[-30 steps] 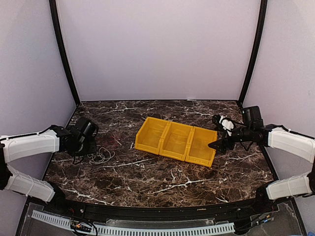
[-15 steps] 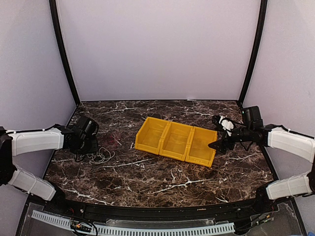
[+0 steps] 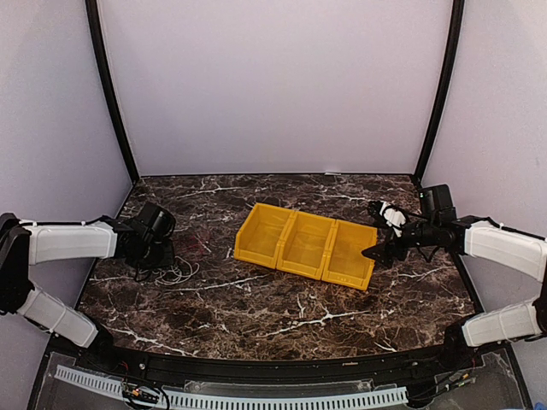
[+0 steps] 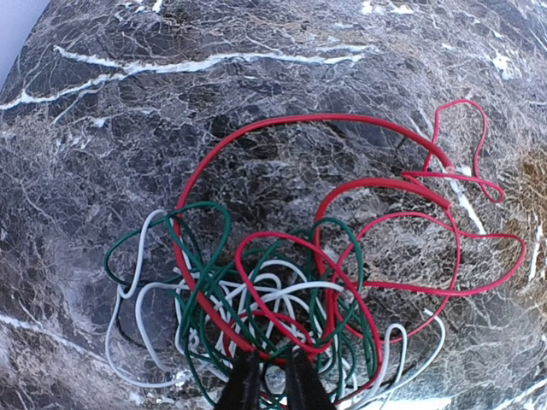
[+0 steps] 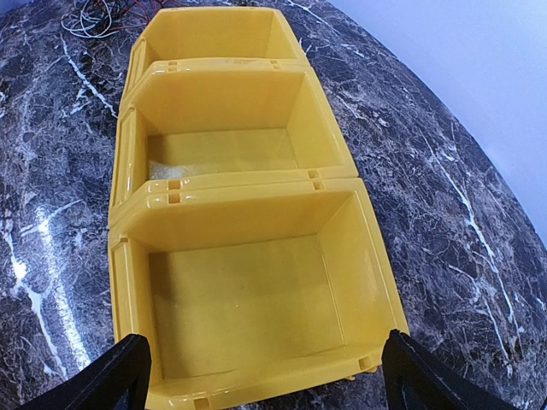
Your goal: Untangle the cables
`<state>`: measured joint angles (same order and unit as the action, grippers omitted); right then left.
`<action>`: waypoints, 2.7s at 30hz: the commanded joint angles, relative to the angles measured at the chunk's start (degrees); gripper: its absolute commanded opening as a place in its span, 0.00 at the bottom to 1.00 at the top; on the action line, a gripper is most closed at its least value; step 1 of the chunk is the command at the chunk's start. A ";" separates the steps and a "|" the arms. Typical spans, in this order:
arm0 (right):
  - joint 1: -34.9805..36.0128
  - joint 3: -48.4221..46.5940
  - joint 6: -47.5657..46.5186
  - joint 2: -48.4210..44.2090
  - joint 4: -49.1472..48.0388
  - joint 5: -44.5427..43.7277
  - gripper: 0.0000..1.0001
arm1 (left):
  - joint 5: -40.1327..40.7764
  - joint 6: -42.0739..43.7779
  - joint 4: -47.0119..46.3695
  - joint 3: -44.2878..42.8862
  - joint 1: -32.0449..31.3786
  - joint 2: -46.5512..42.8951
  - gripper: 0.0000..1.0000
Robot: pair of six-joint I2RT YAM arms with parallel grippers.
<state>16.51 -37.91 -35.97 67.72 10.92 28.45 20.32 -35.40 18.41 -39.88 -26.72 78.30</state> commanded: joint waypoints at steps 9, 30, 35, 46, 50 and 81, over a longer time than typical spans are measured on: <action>0.54 -1.07 -0.25 0.39 -0.13 -0.06 0.96 | -1.26 0.89 5.99 -3.67 0.23 -5.26 0.00; 19.82 -21.50 6.50 13.40 8.15 2.99 0.94 | -25.85 9.76 2.68 -11.51 -8.89 -19.93 0.00; 29.32 -31.64 10.72 24.03 10.82 5.26 0.89 | -27.70 7.47 0.61 -10.08 -9.29 -24.16 0.00; 43.71 -54.43 13.48 44.09 4.69 3.38 0.89 | -24.04 3.37 0.05 -9.26 -9.32 -34.05 0.00; 45.57 -58.75 17.27 50.00 -1.01 0.65 0.89 | -21.65 3.36 2.97 -11.38 -9.32 -34.75 0.00; 49.34 -81.21 34.36 77.91 -13.31 -3.25 0.11 | -9.44 6.31 14.15 -35.23 -9.32 -33.41 0.00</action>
<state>65.14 -119.02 -4.01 144.66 0.60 25.08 7.49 -32.77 32.84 -65.89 -35.88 43.35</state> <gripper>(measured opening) 0.093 0.006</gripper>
